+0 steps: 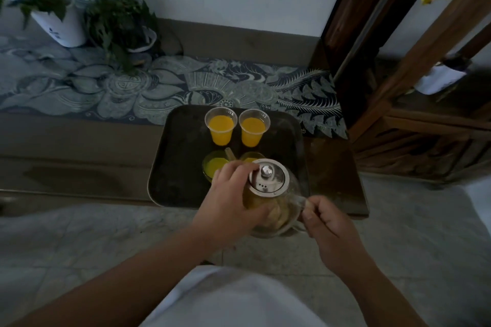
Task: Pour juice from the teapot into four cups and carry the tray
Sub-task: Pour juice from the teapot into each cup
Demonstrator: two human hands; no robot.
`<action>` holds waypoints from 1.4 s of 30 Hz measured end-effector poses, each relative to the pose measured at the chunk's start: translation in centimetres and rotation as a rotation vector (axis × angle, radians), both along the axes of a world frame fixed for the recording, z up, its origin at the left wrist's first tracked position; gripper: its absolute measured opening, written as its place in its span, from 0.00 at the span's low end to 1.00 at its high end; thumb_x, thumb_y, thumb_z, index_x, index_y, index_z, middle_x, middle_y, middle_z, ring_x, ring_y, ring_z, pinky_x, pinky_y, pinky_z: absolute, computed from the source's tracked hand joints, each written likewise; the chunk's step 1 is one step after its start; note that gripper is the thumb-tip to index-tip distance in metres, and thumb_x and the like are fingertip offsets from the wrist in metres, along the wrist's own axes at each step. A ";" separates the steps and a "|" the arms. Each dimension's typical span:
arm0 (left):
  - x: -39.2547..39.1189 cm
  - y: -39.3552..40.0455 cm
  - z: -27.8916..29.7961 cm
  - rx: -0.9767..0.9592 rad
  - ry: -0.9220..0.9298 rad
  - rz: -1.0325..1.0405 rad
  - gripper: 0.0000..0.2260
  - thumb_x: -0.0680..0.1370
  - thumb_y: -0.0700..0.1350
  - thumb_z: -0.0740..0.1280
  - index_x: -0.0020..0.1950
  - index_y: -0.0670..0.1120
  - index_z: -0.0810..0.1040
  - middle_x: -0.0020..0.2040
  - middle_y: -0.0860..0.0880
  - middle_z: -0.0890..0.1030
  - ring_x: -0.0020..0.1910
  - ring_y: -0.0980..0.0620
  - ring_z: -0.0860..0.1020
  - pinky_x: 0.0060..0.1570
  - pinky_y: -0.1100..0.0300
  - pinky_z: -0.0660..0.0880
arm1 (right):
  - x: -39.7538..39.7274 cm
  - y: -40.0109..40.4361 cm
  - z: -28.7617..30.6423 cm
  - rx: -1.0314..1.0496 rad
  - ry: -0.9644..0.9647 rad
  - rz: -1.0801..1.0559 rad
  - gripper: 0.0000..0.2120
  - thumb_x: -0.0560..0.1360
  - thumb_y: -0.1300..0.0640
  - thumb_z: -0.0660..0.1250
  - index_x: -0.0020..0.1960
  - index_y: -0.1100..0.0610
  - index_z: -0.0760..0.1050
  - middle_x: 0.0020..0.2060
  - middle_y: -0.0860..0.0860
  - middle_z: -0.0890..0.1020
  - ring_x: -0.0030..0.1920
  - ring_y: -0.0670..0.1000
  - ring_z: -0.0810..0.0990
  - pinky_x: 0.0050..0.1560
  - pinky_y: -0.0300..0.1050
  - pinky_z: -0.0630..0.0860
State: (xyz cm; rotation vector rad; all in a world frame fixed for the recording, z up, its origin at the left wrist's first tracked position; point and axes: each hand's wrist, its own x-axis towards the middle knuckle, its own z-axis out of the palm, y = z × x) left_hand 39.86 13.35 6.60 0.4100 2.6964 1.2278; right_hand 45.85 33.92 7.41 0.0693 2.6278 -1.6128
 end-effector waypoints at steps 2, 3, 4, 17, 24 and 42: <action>-0.4 0.2 0.8 -0.023 0.032 0.043 0.34 0.68 0.57 0.76 0.70 0.57 0.65 0.62 0.63 0.63 0.63 0.61 0.60 0.67 0.57 0.65 | -1.0 0.5 0.2 -0.020 0.027 0.052 0.12 0.73 0.42 0.59 0.40 0.49 0.72 0.29 0.44 0.75 0.30 0.42 0.71 0.30 0.36 0.66; -0.6 0.2 1.2 -0.032 0.045 0.065 0.33 0.67 0.57 0.76 0.69 0.57 0.66 0.62 0.63 0.64 0.63 0.61 0.61 0.67 0.55 0.66 | -1.6 0.7 0.3 -0.029 0.040 0.079 0.12 0.73 0.42 0.58 0.41 0.49 0.72 0.30 0.44 0.75 0.30 0.42 0.72 0.31 0.36 0.67; -0.7 0.2 1.6 -0.042 0.053 0.088 0.33 0.67 0.57 0.76 0.68 0.58 0.66 0.62 0.63 0.66 0.64 0.61 0.61 0.67 0.52 0.66 | -2.2 0.7 0.5 -0.038 0.054 0.109 0.12 0.73 0.42 0.58 0.41 0.50 0.72 0.30 0.44 0.75 0.30 0.42 0.72 0.30 0.35 0.67; -2.7 -6.6 5.0 -0.251 0.116 0.401 0.30 0.68 0.62 0.74 0.66 0.55 0.68 0.63 0.59 0.72 0.65 0.54 0.66 0.63 0.54 0.61 | -8.7 -7.1 0.2 -0.203 0.113 0.327 0.11 0.77 0.47 0.59 0.41 0.53 0.73 0.32 0.43 0.75 0.31 0.41 0.71 0.31 0.37 0.68; -6.3 -15.4 4.5 -0.371 0.146 0.463 0.31 0.67 0.67 0.72 0.63 0.52 0.70 0.57 0.54 0.76 0.59 0.50 0.71 0.59 0.50 0.71 | -11.5 -17.6 -1.5 -0.336 0.059 0.311 0.10 0.78 0.53 0.60 0.43 0.59 0.72 0.29 0.46 0.72 0.30 0.45 0.68 0.30 0.39 0.65; -19.6 -32.6 -3.1 -0.550 -0.005 0.175 0.25 0.68 0.60 0.72 0.57 0.49 0.70 0.54 0.52 0.77 0.54 0.48 0.73 0.53 0.52 0.73 | -19.6 -36.2 -9.9 -0.327 -0.254 0.132 0.13 0.80 0.52 0.56 0.38 0.51 0.71 0.33 0.55 0.74 0.35 0.60 0.71 0.42 0.51 0.68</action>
